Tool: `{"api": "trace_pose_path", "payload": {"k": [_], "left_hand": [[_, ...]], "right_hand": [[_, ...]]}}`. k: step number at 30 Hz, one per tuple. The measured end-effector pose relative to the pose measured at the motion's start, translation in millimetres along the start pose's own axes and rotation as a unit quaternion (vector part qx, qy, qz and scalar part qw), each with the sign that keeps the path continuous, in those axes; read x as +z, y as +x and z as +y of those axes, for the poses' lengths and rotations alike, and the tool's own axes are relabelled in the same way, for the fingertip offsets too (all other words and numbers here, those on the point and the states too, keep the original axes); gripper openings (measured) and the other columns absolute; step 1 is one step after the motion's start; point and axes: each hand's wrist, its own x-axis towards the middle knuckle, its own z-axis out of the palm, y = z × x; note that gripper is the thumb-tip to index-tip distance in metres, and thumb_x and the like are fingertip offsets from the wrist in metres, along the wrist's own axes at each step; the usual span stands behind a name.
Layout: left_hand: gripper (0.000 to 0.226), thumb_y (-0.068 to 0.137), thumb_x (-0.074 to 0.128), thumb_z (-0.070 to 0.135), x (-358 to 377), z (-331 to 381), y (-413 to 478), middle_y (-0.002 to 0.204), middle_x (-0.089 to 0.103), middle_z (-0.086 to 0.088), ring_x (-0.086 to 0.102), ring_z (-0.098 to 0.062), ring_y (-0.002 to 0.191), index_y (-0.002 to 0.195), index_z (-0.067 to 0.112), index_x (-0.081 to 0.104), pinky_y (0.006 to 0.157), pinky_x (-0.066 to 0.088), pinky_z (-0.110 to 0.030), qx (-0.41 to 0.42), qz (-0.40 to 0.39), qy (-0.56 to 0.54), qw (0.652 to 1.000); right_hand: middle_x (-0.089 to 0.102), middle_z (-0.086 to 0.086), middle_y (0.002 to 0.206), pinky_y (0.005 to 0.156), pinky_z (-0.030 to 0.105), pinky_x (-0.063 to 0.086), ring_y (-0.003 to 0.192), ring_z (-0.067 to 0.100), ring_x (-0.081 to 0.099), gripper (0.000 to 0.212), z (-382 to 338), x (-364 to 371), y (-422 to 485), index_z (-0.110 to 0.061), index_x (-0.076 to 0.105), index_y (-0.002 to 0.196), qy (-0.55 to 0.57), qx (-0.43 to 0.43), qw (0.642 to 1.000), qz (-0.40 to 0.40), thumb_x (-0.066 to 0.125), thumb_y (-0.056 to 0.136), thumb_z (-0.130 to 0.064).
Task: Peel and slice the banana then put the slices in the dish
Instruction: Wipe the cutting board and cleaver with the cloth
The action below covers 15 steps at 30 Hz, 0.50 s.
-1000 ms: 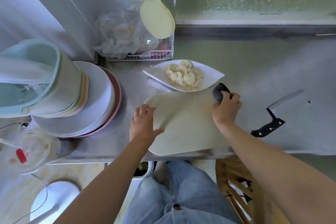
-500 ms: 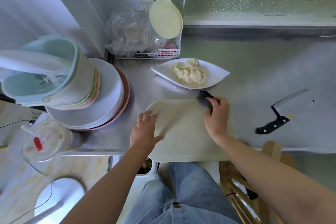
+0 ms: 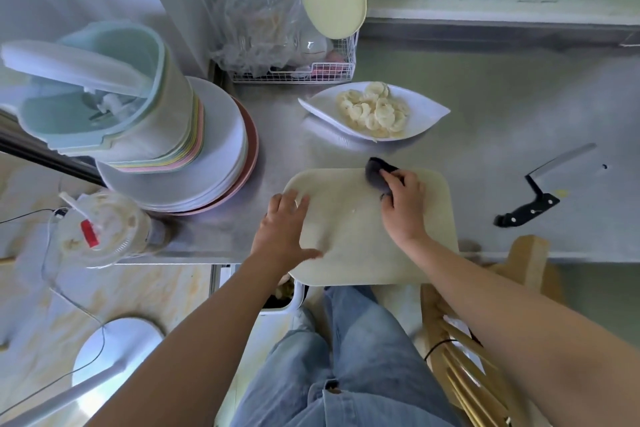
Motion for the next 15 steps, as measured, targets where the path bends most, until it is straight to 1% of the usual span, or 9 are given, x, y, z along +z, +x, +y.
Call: {"api": "trace_pose_path", "payload": {"k": [1, 4, 6, 8, 10, 11, 12, 13, 15], "left_hand": [[0.114, 0.067, 0.077, 0.056, -2.3, -0.4, -1.0, 0.155, 0.008, -0.004, 0.008, -0.026, 0.141, 0.152, 0.020, 0.010, 0.107, 0.035, -0.041, 0.006, -0.015, 0.008, 1.000], [0.120, 0.063, 0.081, 0.053, -4.5, -0.3, -1.9, 0.155, 0.007, -0.006, 0.009, -0.026, 0.141, 0.152, 0.018, 0.008, 0.107, 0.035, -0.039, 0.010, -0.019, 0.024, 0.999], [0.121, 0.062, 0.082, 0.053, -3.4, 0.8, -2.0, 0.155, 0.007, -0.006, 0.009, -0.026, 0.140, 0.151, 0.018, 0.009, 0.107, 0.035, -0.039, 0.008, -0.015, 0.023, 1.000], [0.121, 0.062, 0.082, 0.053, -2.7, 0.9, -2.2, 0.155, 0.007, -0.006, 0.009, -0.028, 0.141, 0.152, 0.018, 0.008, 0.108, 0.035, -0.041, 0.006, -0.015, 0.022, 1.000], [0.121, 0.064, 0.082, 0.052, -2.5, 1.8, -2.2, 0.156, 0.006, -0.007, 0.009, -0.029, 0.141, 0.152, 0.018, 0.006, 0.109, 0.035, -0.042, 0.005, -0.016, 0.027, 1.000], [0.121, 0.064, 0.082, 0.052, -2.2, 2.5, -2.1, 0.156, 0.005, -0.007, 0.008, -0.029, 0.141, 0.152, 0.018, 0.006, 0.110, 0.034, -0.042, 0.003, -0.016, 0.028, 0.999], [0.121, 0.065, 0.082, 0.051, -1.7, 3.3, -1.9, 0.156, 0.005, -0.007, 0.008, -0.029, 0.142, 0.152, 0.017, 0.006, 0.110, 0.034, -0.042, 0.001, -0.017, 0.029, 0.999], [0.121, 0.065, 0.082, 0.050, -1.1, 4.1, -1.5, 0.156, 0.005, -0.007, 0.008, -0.029, 0.142, 0.152, 0.017, 0.005, 0.111, 0.034, -0.042, 0.000, -0.018, 0.030, 0.999], [0.121, 0.064, 0.082, 0.050, -0.1, 4.7, -0.3, 0.156, 0.006, -0.007, 0.008, -0.029, 0.142, 0.152, 0.017, 0.005, 0.111, 0.034, -0.042, -0.003, -0.018, 0.033, 0.999]], "right_hand": [[0.055, 0.017, 0.113, 0.093, 0.035, 0.035, 0.099, 0.040, 0.049, 0.044, -1.7, 3.9, -6.0, -0.007, 0.063, 0.119, -0.012, -0.025, 1.000, -0.014, 0.048, 0.079, 0.003], [0.059, 0.012, 0.106, 0.088, 0.024, 0.032, 0.092, 0.034, 0.052, 0.045, -12.0, 8.7, -25.4, -0.009, 0.069, 0.107, 0.027, -0.146, 0.984, -0.099, 0.038, 0.075, -0.006], [0.059, 0.012, 0.103, 0.088, 0.020, 0.030, 0.093, 0.033, 0.051, 0.043, -9.6, -2.2, -21.8, -0.009, 0.070, 0.104, 0.051, -0.154, 0.981, -0.108, 0.041, 0.075, 0.002], [0.056, 0.015, 0.107, 0.091, 0.021, 0.030, 0.098, 0.036, 0.050, 0.042, 4.1, -18.6, -15.2, -0.005, 0.067, 0.111, 0.042, -0.082, 0.996, -0.018, 0.047, 0.077, 0.008], [0.049, 0.020, 0.119, 0.095, 0.030, 0.031, 0.109, 0.040, 0.043, 0.041, 24.5, -35.1, -15.6, -0.002, 0.057, 0.125, -0.009, 0.053, 0.997, 0.063, 0.048, 0.086, 0.005], [0.044, 0.021, 0.126, 0.097, 0.034, 0.031, 0.113, 0.040, 0.038, 0.042, 32.2, -38.1, -20.4, -0.002, 0.051, 0.131, -0.047, 0.123, 0.989, 0.066, 0.048, 0.089, 0.002], [0.040, 0.020, 0.131, 0.098, 0.038, 0.032, 0.115, 0.040, 0.035, 0.045, 35.6, -37.1, -28.5, -0.003, 0.046, 0.136, -0.082, 0.166, 0.981, 0.052, 0.049, 0.091, -0.001], [0.039, 0.021, 0.132, 0.098, 0.041, 0.033, 0.115, 0.041, 0.034, 0.048, 33.7, -31.9, -38.8, -0.004, 0.044, 0.138, -0.101, 0.171, 0.979, 0.039, 0.050, 0.090, 0.000], [0.043, 0.022, 0.129, 0.094, 0.046, 0.037, 0.109, 0.042, 0.038, 0.053, 19.7, -14.2, -58.9, -0.003, 0.048, 0.135, -0.091, 0.101, 0.991, 0.018, 0.053, 0.083, 0.006]]}}
